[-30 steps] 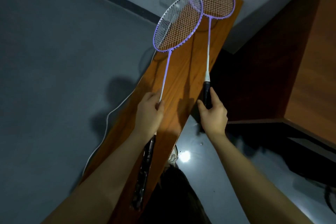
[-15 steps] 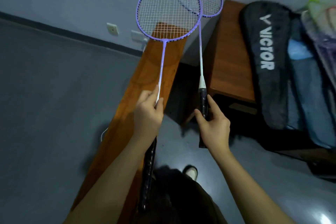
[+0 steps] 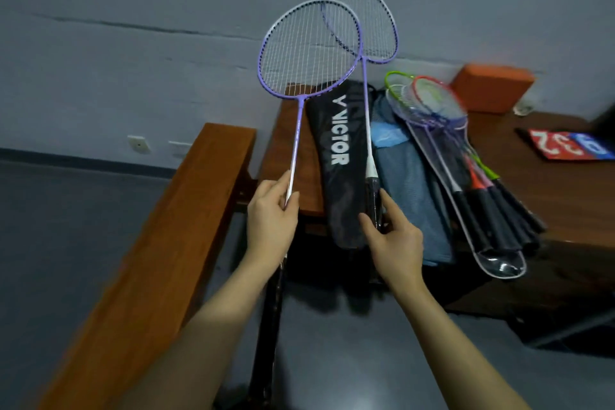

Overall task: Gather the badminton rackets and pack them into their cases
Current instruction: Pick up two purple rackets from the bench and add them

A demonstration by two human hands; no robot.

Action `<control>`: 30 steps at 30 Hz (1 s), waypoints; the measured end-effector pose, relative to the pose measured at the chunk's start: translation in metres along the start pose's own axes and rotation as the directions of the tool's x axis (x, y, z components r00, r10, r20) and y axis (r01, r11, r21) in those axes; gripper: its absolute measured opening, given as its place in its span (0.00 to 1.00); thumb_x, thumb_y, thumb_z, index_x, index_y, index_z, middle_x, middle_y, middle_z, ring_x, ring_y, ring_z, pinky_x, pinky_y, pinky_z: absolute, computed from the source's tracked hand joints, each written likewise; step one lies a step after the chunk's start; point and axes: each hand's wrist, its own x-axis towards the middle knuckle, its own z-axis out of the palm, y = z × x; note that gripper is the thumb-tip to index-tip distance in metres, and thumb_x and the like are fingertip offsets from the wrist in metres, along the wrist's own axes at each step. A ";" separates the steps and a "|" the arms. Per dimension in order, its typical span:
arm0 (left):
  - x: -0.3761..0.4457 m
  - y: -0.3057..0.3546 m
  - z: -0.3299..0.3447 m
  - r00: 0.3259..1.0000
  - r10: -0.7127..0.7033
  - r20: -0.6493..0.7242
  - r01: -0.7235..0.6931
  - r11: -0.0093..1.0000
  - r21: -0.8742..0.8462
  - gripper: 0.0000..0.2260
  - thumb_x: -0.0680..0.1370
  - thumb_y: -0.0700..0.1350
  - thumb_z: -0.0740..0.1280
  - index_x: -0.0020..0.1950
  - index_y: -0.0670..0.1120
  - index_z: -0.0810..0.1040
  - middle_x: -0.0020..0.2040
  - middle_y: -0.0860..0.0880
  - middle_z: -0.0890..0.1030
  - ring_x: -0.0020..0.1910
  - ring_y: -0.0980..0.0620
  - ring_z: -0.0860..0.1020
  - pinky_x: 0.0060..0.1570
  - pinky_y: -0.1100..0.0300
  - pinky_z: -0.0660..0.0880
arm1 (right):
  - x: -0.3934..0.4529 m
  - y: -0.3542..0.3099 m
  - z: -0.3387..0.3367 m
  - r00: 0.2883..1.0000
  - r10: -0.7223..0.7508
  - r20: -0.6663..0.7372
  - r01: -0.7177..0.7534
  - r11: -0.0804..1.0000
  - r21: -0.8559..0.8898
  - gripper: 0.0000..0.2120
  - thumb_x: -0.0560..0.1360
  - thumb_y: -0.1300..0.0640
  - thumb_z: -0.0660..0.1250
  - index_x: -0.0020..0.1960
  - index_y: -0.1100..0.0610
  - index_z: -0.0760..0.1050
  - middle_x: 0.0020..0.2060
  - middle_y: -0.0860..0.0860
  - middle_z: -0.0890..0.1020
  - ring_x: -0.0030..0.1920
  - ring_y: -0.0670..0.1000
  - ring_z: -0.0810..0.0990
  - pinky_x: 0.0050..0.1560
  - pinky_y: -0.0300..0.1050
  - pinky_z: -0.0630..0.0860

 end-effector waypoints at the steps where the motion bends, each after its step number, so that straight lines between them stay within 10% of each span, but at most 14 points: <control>1: -0.003 0.012 0.016 1.000 -0.005 -0.002 0.005 1.000 -0.006 0.19 0.75 0.37 0.66 0.66 0.45 0.72 0.43 0.49 0.74 0.38 0.55 0.72 0.44 0.65 0.72 | 0.006 0.010 -0.018 1.000 -0.003 -0.002 0.003 1.000 -0.012 0.26 0.71 0.49 0.70 0.68 0.46 0.69 0.43 0.49 0.84 0.43 0.52 0.81 0.49 0.54 0.78; 6: -0.011 0.062 0.087 1.000 0.018 0.002 -0.018 0.999 -0.029 0.20 0.75 0.37 0.66 0.66 0.48 0.73 0.41 0.49 0.73 0.36 0.55 0.72 0.40 0.72 0.70 | 0.036 0.050 -0.096 1.000 -0.003 -0.024 0.001 0.996 -0.085 0.26 0.71 0.49 0.70 0.68 0.45 0.69 0.38 0.51 0.82 0.39 0.54 0.80 0.43 0.52 0.77; 11: 0.007 0.092 0.156 0.999 0.022 0.047 -0.021 1.000 -0.023 0.18 0.75 0.37 0.64 0.65 0.45 0.73 0.42 0.46 0.73 0.38 0.52 0.72 0.46 0.59 0.72 | 0.077 0.090 -0.141 0.999 0.024 -0.041 -0.028 0.995 -0.095 0.27 0.71 0.49 0.71 0.68 0.48 0.69 0.28 0.46 0.75 0.30 0.49 0.74 0.37 0.51 0.75; 16: 0.039 0.101 0.226 0.986 0.025 0.165 -0.022 1.000 -0.019 0.20 0.76 0.35 0.61 0.69 0.42 0.69 0.47 0.46 0.70 0.39 0.56 0.69 0.39 0.72 0.64 | 0.137 0.131 -0.169 0.999 0.038 -0.021 -0.040 0.993 -0.107 0.26 0.71 0.50 0.70 0.68 0.46 0.69 0.28 0.45 0.77 0.27 0.47 0.72 0.35 0.51 0.73; 20: 0.070 0.099 0.286 0.978 -0.016 0.207 0.026 0.999 -0.043 0.21 0.77 0.36 0.59 0.70 0.43 0.67 0.47 0.46 0.69 0.39 0.52 0.71 0.37 0.70 0.63 | 0.190 0.168 -0.193 0.997 0.057 0.057 -0.045 0.980 -0.196 0.26 0.72 0.48 0.69 0.68 0.46 0.69 0.37 0.56 0.84 0.34 0.53 0.79 0.36 0.53 0.75; 30: 0.117 0.109 0.398 0.961 -0.103 0.256 0.123 0.991 -0.060 0.21 0.78 0.36 0.59 0.72 0.43 0.63 0.47 0.45 0.67 0.36 0.54 0.68 0.39 0.66 0.63 | 0.261 0.234 -0.223 0.985 0.108 0.135 -0.077 0.973 -0.216 0.25 0.69 0.50 0.71 0.64 0.39 0.71 0.55 0.45 0.82 0.58 0.48 0.79 0.54 0.53 0.77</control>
